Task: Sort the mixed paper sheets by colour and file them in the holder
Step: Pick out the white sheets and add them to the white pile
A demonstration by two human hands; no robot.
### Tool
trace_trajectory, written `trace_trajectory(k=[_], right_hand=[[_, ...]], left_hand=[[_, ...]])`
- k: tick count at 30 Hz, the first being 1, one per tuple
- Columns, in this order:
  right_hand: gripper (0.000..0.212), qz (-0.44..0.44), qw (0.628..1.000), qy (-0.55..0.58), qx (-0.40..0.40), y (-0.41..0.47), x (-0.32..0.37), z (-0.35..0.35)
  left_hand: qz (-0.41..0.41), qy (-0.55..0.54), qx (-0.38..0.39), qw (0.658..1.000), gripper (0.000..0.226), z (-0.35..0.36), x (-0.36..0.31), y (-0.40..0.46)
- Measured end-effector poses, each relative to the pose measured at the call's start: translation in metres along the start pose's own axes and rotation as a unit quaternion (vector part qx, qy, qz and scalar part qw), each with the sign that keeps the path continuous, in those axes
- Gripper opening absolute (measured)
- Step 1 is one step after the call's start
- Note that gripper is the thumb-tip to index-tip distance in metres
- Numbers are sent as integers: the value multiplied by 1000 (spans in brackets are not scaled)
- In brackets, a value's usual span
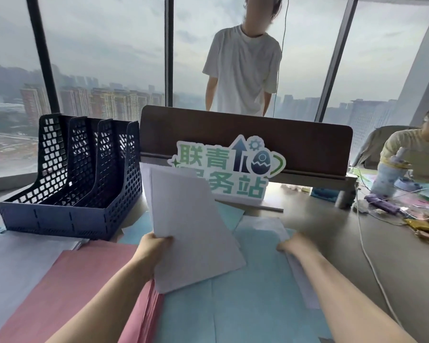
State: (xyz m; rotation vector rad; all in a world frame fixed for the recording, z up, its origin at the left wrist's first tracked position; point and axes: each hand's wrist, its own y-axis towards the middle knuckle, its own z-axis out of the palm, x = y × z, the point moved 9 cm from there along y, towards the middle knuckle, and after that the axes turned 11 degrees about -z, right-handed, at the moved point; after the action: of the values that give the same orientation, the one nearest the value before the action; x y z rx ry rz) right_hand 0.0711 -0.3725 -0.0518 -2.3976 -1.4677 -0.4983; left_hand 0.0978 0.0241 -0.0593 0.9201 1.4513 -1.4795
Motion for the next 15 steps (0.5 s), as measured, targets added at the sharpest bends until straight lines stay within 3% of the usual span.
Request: trace_trajectory(k=[4,8,15], right_hand=[[40,4,998,-38,49,9,5,4],[21,37,998,22,50,17,-3,5],[26,8,987,162,3,43,20,0]], left_hand=[[-27,-7,28,999,34,-3,9,6],[-64,-4,23,998,13,-11,16,14],[-91,-31,52,994,14,-10,22,20]])
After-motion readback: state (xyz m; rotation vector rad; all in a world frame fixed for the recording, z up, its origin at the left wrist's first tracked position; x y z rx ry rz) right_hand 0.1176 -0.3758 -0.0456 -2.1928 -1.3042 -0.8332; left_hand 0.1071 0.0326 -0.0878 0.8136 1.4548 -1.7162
